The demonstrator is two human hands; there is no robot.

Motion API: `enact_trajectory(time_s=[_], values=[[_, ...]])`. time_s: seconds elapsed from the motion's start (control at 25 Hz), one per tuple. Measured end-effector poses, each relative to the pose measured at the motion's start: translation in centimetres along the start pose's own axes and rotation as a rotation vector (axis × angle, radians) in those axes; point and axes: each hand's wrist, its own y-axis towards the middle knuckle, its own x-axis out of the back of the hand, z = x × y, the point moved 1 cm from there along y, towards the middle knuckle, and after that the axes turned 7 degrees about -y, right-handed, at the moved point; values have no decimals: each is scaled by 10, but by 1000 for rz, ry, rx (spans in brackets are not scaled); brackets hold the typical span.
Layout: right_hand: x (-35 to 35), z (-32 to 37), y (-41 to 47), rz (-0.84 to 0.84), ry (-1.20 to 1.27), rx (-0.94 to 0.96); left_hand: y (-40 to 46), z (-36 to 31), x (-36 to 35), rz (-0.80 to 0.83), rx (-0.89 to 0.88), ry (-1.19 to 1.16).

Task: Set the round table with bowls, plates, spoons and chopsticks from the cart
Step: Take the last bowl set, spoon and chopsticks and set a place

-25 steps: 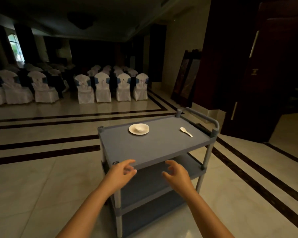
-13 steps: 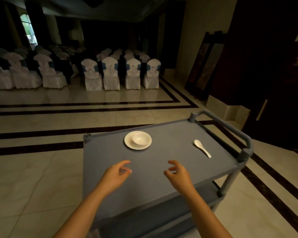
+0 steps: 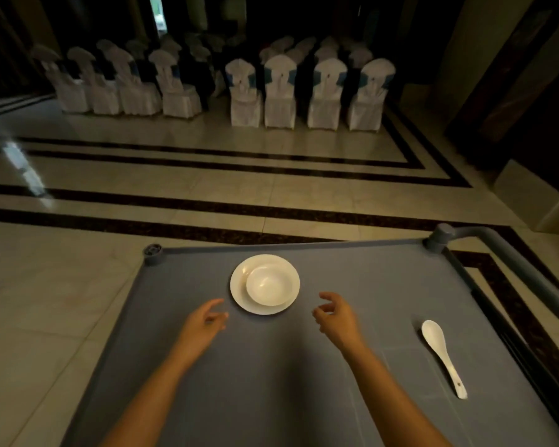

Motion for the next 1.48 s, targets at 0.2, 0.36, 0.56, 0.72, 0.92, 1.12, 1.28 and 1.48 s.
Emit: enact_trajectory(time_s=[0.2,0.36,0.56,0.72,0.92,1.12,1.28,1.48], values=[[-17,-13,53,34,94,-101,56,13,-14,-78,201,-193],[-36,-21,84,51,243,-235,92,19,-33,-43,320,-296],[-53,-18,114,72,371,-334,119,25,-44,-81,373,-333],[-64,-12,120,61,345,-335,123,28,-44,-84,368,-367],[-55,-18,111,35,393,-334,115,33,-43,35,328,-497],[-19,-26,91,-42,407,-238,102,35,-67,180,297,-582],[14,-37,75,-90,430,-228,92,28,-93,277,290,-622],[45,-48,49,-132,449,-243,75,15,-118,389,309,-634]])
